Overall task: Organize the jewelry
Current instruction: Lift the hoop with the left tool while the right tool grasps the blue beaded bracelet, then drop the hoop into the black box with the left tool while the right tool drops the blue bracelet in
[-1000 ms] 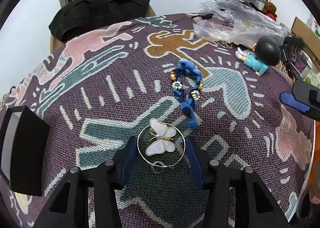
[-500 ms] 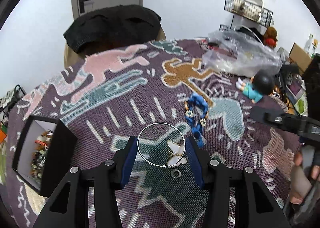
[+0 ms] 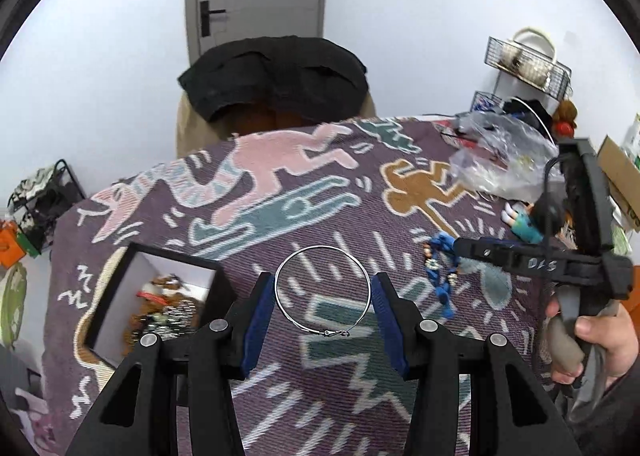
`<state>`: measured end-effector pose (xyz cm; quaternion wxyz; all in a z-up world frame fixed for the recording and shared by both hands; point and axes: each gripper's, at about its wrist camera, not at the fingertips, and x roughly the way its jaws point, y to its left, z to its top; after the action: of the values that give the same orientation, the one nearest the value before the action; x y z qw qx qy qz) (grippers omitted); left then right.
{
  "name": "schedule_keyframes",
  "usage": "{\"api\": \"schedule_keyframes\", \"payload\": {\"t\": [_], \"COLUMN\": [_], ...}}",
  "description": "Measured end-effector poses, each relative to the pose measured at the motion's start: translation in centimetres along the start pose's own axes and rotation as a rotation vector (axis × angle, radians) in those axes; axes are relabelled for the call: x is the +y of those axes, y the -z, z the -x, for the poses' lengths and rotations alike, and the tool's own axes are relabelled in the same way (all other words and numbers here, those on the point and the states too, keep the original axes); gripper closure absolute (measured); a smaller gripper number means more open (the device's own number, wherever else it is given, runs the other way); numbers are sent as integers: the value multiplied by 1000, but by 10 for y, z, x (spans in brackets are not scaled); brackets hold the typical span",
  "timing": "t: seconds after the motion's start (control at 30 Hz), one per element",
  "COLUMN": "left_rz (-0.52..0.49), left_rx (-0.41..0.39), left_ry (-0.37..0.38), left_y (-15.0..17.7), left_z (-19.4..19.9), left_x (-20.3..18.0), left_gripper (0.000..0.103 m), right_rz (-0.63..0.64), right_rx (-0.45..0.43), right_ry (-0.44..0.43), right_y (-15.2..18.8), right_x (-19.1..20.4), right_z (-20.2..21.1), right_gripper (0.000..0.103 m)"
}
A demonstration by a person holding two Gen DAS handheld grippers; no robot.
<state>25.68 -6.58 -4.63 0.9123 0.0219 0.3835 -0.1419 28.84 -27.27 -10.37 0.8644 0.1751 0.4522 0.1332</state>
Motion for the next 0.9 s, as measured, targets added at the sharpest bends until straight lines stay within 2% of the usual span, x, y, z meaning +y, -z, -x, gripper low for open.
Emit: {"api": "schedule_keyframes", "payload": {"t": [0.07, 0.17, 0.27, 0.43, 0.9], "left_rz": [20, 48, 84, 139, 201], "left_rx": [-3, -12, -30, -39, -13], "left_ry": [-9, -25, -49, -68, -96], "left_y": [0, 0, 0, 2, 12], "left_z": [3, 9, 17, 21, 5], "left_x": [10, 27, 48, 75, 107], "left_gripper": [52, 52, 52, 52, 51], "right_rz": [40, 57, 36, 38, 100], "right_rx": [18, 51, 25, -24, -100], "right_ry": [38, 94, 70, 25, -80], "right_y": [-3, -4, -4, -6, -17], "right_x": [6, 5, -4, 5, 61], "right_z": [-14, -32, -26, -7, 30], "right_gripper": [45, 86, 87, 87, 87]}}
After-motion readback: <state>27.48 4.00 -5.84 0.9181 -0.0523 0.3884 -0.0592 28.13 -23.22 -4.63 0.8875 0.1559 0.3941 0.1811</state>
